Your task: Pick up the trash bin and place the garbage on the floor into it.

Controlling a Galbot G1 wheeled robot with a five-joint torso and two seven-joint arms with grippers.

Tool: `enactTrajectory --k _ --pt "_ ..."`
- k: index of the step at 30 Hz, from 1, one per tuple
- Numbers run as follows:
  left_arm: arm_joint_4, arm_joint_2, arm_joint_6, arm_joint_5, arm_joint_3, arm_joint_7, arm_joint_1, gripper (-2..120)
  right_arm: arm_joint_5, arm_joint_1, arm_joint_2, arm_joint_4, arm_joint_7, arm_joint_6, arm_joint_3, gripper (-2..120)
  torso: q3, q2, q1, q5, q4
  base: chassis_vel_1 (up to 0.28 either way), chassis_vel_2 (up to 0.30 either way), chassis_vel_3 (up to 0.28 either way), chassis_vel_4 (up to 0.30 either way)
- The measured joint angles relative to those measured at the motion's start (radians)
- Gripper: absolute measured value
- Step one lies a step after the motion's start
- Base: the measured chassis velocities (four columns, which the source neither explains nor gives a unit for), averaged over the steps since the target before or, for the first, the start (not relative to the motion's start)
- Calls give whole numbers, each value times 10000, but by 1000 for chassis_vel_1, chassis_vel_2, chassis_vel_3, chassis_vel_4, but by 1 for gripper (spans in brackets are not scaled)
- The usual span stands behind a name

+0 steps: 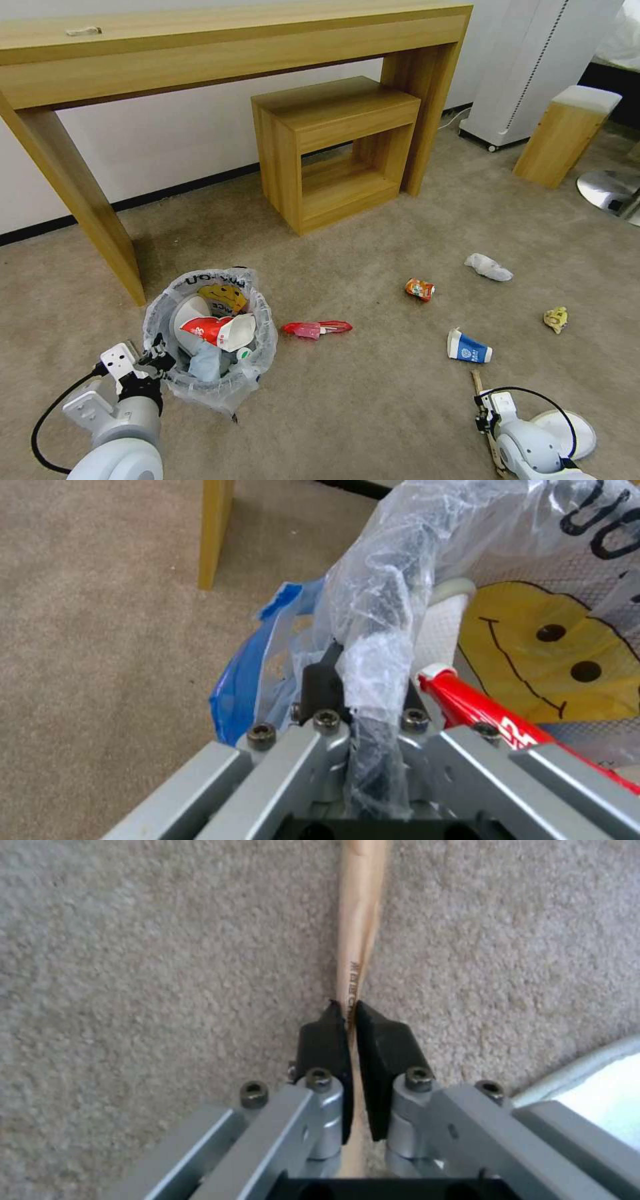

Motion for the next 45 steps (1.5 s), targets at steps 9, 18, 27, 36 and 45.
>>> enactTrajectory --k 9,18,27,36,45 --pt "16 24 -8 -30 -23 6 -12 1 -23 41 16 -36 -2 -15 -16 14 0 0 0 0 1 0 0 0 0" --pt "23 33 -14 -38 -22 12 -22 1 -102 74 33 -165 -1 21 3 45 0 0 0 -2 0 0 0 0 0" --pt "23 26 -20 -32 -20 12 -18 1 -113 78 37 -178 -39 38 9 53 -1 1 0 0 0 0 0 0 0" --pt "9 12 -73 -14 -36 12 27 1 -377 140 64 -361 -64 173 -35 18 0 0 0 2 1 0 0 0 0" --pt "-16 17 -78 20 -43 8 41 1 -428 127 37 -310 -71 261 -46 0 0 0 0 0 0 0 0 0 0"
